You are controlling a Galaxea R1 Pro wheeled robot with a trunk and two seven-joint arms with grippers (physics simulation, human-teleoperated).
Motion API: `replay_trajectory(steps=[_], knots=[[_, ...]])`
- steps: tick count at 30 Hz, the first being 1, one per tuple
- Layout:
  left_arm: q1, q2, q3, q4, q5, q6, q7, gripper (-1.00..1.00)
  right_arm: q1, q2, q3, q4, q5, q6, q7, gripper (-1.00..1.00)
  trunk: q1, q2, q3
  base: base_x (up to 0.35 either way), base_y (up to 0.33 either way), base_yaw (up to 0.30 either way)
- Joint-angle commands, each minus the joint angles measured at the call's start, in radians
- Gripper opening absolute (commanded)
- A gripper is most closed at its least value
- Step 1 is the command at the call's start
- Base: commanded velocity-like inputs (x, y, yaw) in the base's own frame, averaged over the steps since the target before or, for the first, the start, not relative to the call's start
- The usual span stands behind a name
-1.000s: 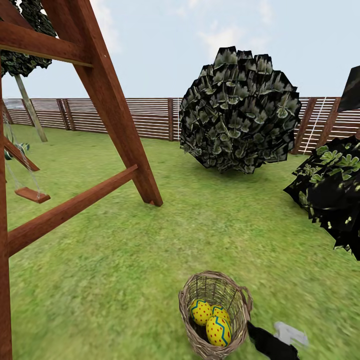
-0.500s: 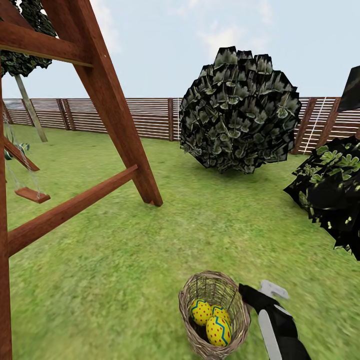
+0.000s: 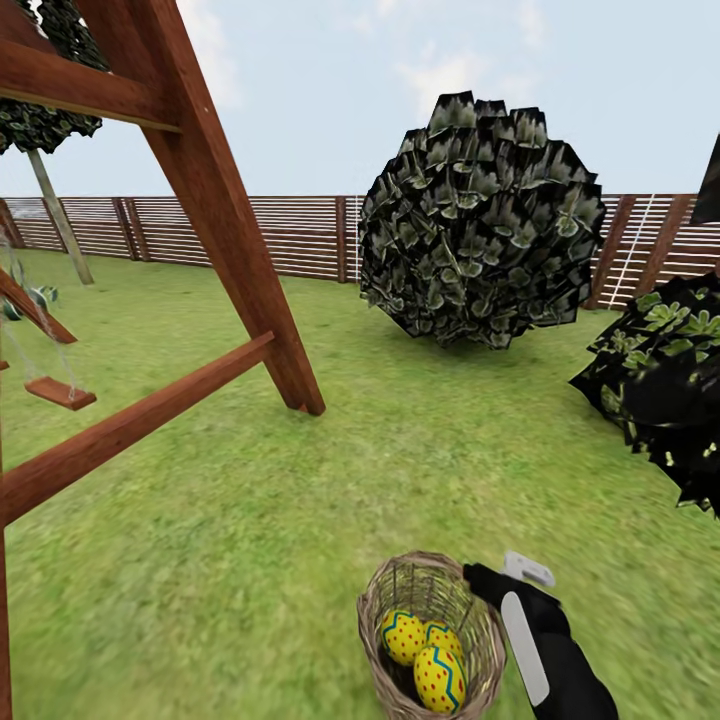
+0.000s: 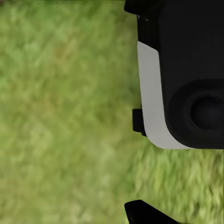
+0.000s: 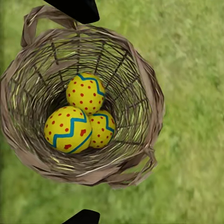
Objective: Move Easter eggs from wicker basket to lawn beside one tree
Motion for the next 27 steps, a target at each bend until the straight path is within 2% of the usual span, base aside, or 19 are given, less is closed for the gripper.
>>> replay_trajectory(steps=[1,8,13,14,18,24,27], knots=[[-0.001,0.000,-0.001,0.000,-0.001,-0.003,0.000,1.00,-0.003,0.000,-0.002,0.005,-0.011,0.003,-0.008,1.00,0.000,0.000,-0.001,0.180,0.000,0.000],[-0.001,0.000,0.000,-0.002,0.000,-0.005,0.001,1.00,-0.024,-0.014,-0.007,0.045,-0.006,0.006,-0.010,1.00,0.000,0.000,-0.001,0.065,0.000,0.000],[0.000,-0.001,0.001,-0.003,0.000,-0.005,0.002,1.00,-0.091,-0.074,-0.003,0.181,-0.005,0.007,-0.010,1.00,0.000,0.000,-0.001,0.013,0.000,0.000],[0.000,-0.001,0.000,-0.003,0.000,-0.005,0.002,1.00,-0.117,-0.095,-0.002,0.241,-0.004,0.003,-0.010,1.00,0.000,0.000,-0.001,0.005,0.000,0.000],[0.000,0.000,0.000,-0.003,0.000,-0.005,0.002,1.00,-0.178,-0.138,0.001,0.362,-0.002,-0.024,-0.010,1.00,0.000,0.000,-0.001,0.003,0.000,0.000],[0.000,0.000,0.000,-0.003,0.000,-0.005,0.002,1.00,-0.275,-0.184,0.004,0.508,0.001,-0.042,-0.012,1.00,0.000,0.000,-0.001,0.000,0.000,0.000],[0.000,0.000,0.000,-0.003,0.000,-0.005,0.002,1.00,-0.343,-0.203,0.006,0.608,0.011,-0.046,-0.015,1.00,0.000,0.000,-0.001,0.000,0.000,0.000]])
